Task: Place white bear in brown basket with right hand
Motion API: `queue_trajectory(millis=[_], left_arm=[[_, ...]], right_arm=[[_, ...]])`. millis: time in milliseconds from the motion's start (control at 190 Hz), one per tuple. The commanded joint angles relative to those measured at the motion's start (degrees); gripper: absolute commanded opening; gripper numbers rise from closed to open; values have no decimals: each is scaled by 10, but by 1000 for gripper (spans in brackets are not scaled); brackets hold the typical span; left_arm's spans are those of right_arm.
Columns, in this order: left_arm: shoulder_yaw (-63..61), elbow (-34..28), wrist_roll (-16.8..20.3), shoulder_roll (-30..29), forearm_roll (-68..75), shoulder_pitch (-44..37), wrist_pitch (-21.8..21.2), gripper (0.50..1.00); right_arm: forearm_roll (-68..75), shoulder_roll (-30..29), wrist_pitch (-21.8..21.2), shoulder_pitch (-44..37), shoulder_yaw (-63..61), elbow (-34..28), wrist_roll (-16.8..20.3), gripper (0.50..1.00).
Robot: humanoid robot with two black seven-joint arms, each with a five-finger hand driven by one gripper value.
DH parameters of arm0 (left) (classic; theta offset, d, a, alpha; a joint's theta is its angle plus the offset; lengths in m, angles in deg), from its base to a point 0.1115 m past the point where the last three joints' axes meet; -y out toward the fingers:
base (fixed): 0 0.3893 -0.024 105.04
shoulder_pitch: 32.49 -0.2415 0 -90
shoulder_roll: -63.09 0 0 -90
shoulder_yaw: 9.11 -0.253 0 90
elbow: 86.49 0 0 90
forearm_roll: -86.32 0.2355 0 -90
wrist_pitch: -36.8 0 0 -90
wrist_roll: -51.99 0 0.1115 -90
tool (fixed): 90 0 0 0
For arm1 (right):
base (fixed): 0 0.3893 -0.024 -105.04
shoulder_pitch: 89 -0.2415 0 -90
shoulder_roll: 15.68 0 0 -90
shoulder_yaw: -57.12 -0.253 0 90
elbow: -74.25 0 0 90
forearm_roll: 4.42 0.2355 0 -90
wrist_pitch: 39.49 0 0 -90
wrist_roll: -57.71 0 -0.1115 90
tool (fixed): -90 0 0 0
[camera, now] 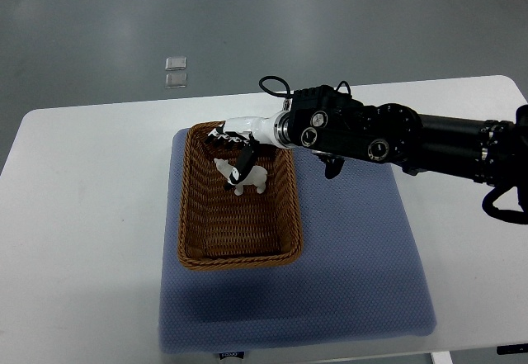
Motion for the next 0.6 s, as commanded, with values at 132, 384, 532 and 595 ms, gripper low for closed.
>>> queue_trajectory(millis=[132,384,532,595], left_arm=[[0,-2,0,0,0,0,0,1000],[0,0,0,0,0,0,0,1000],[0,1,0,0,0,0,0,1000],[0,1,0,0,0,0,0,1000]], right_arm=[[6,0,3,-7,-124,0,-1,899],[7,84,41,109,-339,-1,-23,899],[7,98,50,190,-488,-1,-59,901],[14,91,50,233,-563,-1,-80,901]])
